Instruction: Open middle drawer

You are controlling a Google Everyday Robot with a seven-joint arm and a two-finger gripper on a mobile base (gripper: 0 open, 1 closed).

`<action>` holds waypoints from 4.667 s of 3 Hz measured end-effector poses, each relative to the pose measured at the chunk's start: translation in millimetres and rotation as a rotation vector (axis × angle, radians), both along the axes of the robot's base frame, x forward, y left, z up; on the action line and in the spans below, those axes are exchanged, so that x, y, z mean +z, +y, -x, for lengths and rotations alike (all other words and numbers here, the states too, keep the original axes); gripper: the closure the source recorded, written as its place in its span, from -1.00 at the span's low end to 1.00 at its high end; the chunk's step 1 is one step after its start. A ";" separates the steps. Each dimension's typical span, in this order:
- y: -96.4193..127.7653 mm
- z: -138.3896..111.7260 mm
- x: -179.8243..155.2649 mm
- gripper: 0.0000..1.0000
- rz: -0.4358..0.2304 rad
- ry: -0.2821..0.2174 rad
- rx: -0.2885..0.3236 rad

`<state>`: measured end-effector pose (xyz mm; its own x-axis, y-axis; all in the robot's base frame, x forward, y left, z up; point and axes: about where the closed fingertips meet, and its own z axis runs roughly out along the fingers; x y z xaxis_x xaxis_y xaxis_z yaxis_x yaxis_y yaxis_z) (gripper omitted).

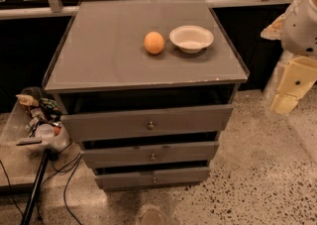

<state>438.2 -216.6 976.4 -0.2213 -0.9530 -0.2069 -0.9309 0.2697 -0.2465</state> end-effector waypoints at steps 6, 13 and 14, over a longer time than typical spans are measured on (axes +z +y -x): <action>59.7 23.1 -139.7 -1.00 -0.346 -0.043 0.146; 107.9 6.4 -378.2 -1.00 -0.642 0.047 -0.024; 110.1 -12.5 -399.4 -1.00 -0.680 0.009 -0.028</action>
Offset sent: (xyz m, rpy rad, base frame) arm -0.0080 0.0183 -0.0068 0.0258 -0.0046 0.0311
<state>450.7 -106.5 577.0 -0.2484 -0.6057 -0.7560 -0.9225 0.3860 -0.0062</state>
